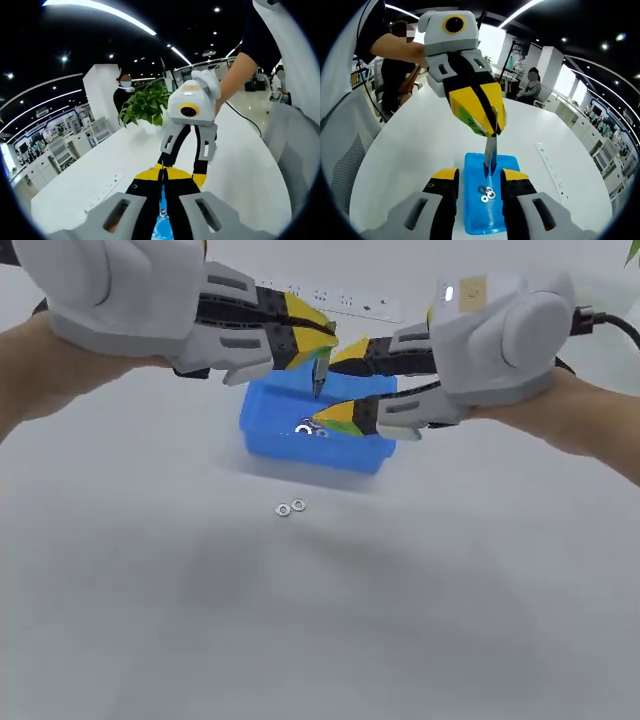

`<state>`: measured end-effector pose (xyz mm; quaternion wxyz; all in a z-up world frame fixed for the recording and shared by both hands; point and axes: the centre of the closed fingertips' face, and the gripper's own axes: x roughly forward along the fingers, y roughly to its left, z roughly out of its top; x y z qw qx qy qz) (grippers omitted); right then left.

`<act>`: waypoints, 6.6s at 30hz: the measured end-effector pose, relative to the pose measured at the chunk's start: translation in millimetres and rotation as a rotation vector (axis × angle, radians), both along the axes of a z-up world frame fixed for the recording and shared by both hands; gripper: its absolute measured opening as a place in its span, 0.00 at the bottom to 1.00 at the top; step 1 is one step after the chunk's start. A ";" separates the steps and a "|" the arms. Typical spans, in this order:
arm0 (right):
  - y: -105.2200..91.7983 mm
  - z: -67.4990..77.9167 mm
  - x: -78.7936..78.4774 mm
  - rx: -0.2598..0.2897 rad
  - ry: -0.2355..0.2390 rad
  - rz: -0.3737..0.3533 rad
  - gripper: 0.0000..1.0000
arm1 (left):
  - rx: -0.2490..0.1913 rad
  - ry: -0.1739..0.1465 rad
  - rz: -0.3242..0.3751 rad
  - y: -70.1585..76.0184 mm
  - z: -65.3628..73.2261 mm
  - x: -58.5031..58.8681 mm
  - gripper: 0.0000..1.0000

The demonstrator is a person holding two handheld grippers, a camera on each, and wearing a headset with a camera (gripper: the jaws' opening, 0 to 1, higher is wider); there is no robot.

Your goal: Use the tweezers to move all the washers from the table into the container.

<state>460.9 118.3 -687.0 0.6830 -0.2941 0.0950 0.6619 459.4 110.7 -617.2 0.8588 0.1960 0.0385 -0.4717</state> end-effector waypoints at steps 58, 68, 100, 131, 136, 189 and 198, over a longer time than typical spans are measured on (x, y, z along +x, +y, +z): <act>-64.7 -55.9 -94.8 0.069 0.416 -0.130 0.99 | -0.092 0.186 0.043 -7.7 -69.1 -77.7 0.05; -67.0 -60.3 -100.4 0.065 0.442 -0.132 0.95 | -0.086 0.198 0.026 -6.6 -76.9 -77.7 0.05; -5.3 -56.5 -102.0 0.081 0.473 -0.021 0.63 | -0.073 0.300 -0.010 -10.6 -77.1 -78.4 0.05; 18.9 -77.4 -85.2 -0.026 0.319 0.190 0.12 | -0.025 0.304 -0.045 -0.7 -86.0 -78.9 0.05; 18.7 -79.1 -85.4 -0.037 0.305 0.204 0.12 | -0.012 0.302 -0.045 -1.3 -86.7 -78.0 0.05; 16.2 29.2 -47.9 0.140 0.131 0.042 0.09 | -0.251 0.241 0.303 64.1 -43.2 -103.6 0.99; 14.2 35.8 0.9 0.188 0.149 -0.042 0.09 | -0.264 0.230 0.334 73.4 -43.2 -112.5 0.99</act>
